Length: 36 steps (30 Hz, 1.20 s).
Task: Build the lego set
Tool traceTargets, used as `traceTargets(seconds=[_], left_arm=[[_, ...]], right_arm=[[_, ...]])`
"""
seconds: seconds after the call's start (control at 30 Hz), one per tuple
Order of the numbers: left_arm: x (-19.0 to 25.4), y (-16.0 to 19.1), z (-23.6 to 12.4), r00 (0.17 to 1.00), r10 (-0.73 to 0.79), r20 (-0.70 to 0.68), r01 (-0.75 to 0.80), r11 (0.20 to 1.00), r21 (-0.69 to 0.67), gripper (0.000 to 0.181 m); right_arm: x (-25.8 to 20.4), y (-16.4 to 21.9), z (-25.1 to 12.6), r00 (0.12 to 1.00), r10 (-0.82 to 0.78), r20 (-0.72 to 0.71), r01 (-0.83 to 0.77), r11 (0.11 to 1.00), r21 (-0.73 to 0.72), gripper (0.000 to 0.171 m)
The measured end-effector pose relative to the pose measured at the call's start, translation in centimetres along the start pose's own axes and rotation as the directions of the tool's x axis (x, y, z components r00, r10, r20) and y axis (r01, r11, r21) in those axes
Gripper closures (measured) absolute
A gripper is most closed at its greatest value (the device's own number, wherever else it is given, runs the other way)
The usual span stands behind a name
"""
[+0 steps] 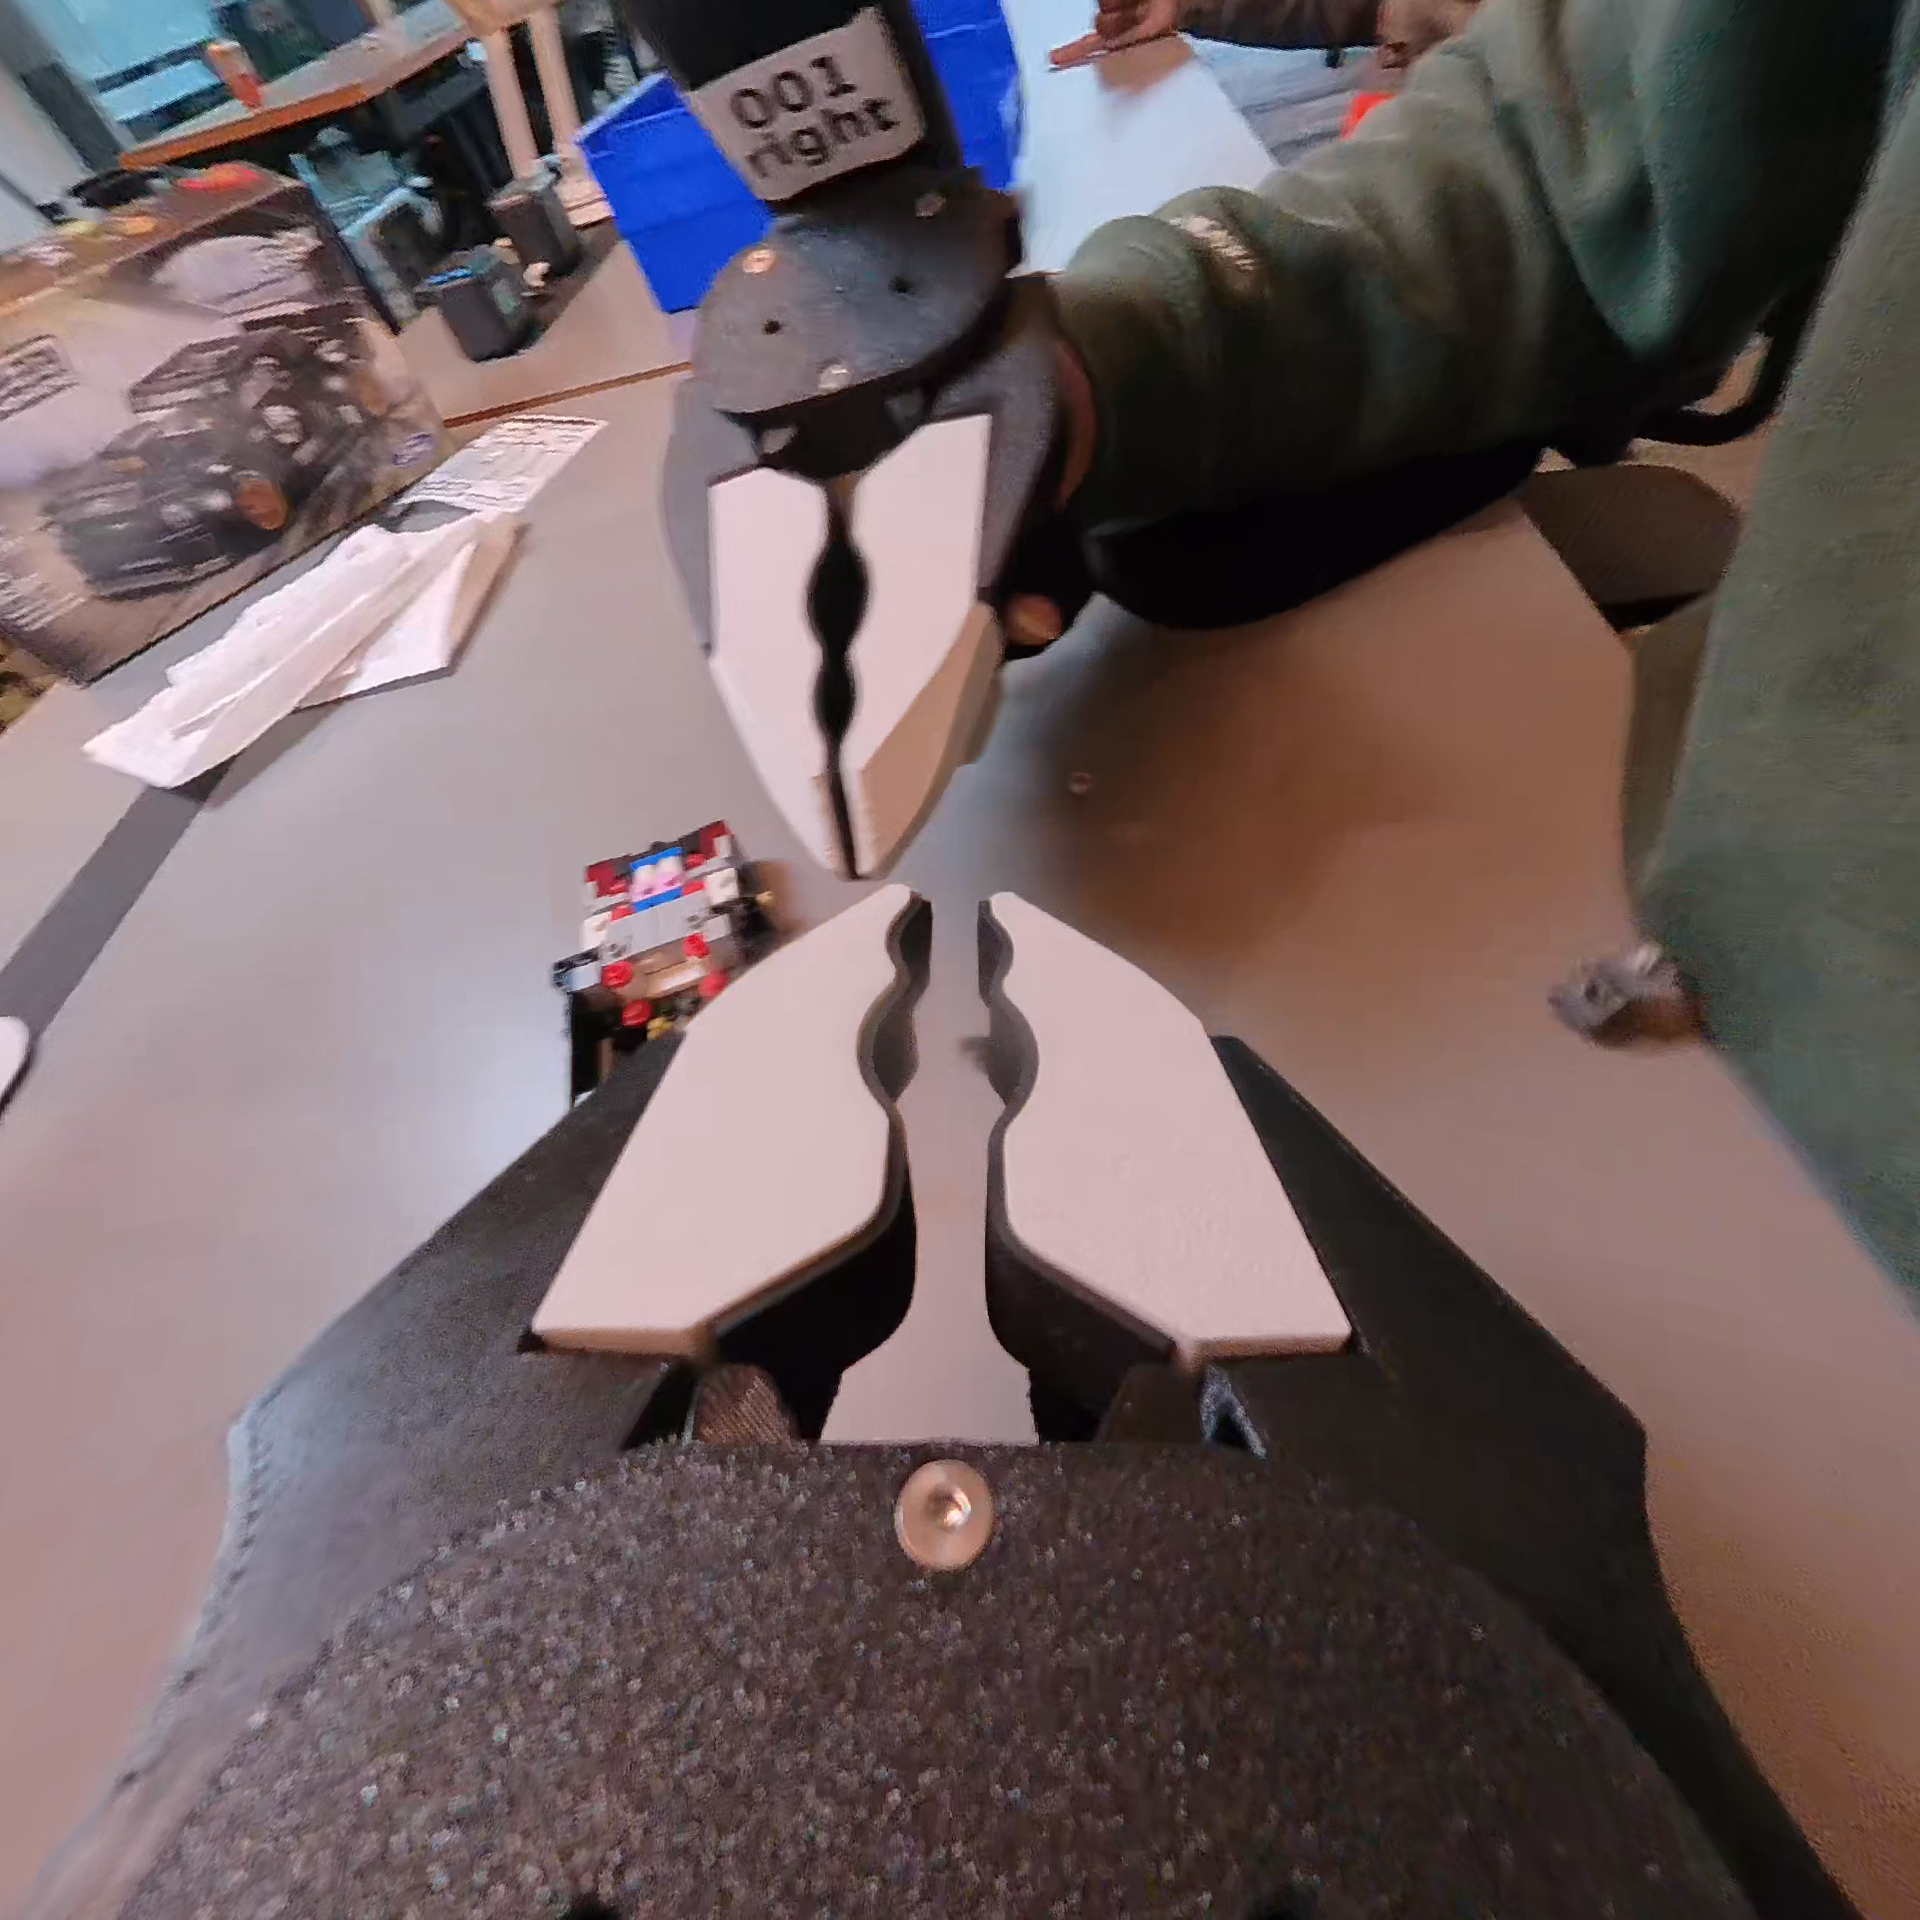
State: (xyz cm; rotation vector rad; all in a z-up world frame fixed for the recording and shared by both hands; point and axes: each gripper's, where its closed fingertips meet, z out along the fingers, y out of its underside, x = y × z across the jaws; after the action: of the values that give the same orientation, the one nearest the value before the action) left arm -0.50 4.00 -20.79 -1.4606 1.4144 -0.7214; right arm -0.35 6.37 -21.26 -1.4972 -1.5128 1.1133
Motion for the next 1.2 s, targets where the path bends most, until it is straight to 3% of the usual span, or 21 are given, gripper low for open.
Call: traceTargets(seconds=[0.17, 0.33, 0.5, 0.6, 0.7, 0.83, 1.03, 1.2], left_arm=[[5.4, 0.4, 0.7, 0.962, 0.016, -0.272, -0.025, 0.999, -0.028, 0.170], [10.7, 2.6, 0.1, 0.840, -0.078, -0.536, -0.022, 0.984, -0.178, 0.158], [13.6, 5.1, -1.1, 0.744, -0.154, -0.651, -0.085, 0.944, -0.320, 0.146], [13.8, 5.3, -0.7, 0.757, -0.132, -0.640, -0.115, 0.937, -0.329, 0.149], [13.7, 5.4, -0.2, 0.779, -0.093, -0.621, -0.154, 0.930, -0.333, 0.162], [12.5, 5.0, 0.6, 0.819, -0.075, -0.569, -0.131, 0.941, -0.312, 0.163], [5.8, 0.9, 1.1, 0.953, -0.055, -0.299, 0.035, 0.997, -0.072, 0.163], [0.1, -1.2, -0.3, 0.995, -0.095, -0.041, 0.099, 0.989, 0.112, 0.163]], right_arm=[[0.2, 0.8, 0.3, 1.000, -0.001, 0.000, 0.001, 1.000, -0.027, 0.170], [0.2, 1.4, 0.5, 1.000, -0.012, 0.001, 0.012, 0.998, -0.054, 0.169], [0.2, 1.9, 0.7, 1.000, -0.022, 0.003, 0.022, 0.996, -0.084, 0.168], [0.2, 2.1, 0.8, 1.000, -0.023, 0.005, 0.023, 0.996, -0.090, 0.168], [0.3, 2.3, 0.9, 1.000, -0.020, 0.002, 0.020, 0.995, -0.097, 0.168], [0.3, 2.3, 0.9, 1.000, -0.016, 0.001, 0.016, 0.995, -0.097, 0.168], [0.6, 0.7, 0.0, 1.000, -0.011, -0.019, 0.010, 1.000, -0.026, 0.166], [1.7, -0.7, -0.8, 0.997, 0.038, -0.063, -0.034, 0.998, 0.057, 0.157]])
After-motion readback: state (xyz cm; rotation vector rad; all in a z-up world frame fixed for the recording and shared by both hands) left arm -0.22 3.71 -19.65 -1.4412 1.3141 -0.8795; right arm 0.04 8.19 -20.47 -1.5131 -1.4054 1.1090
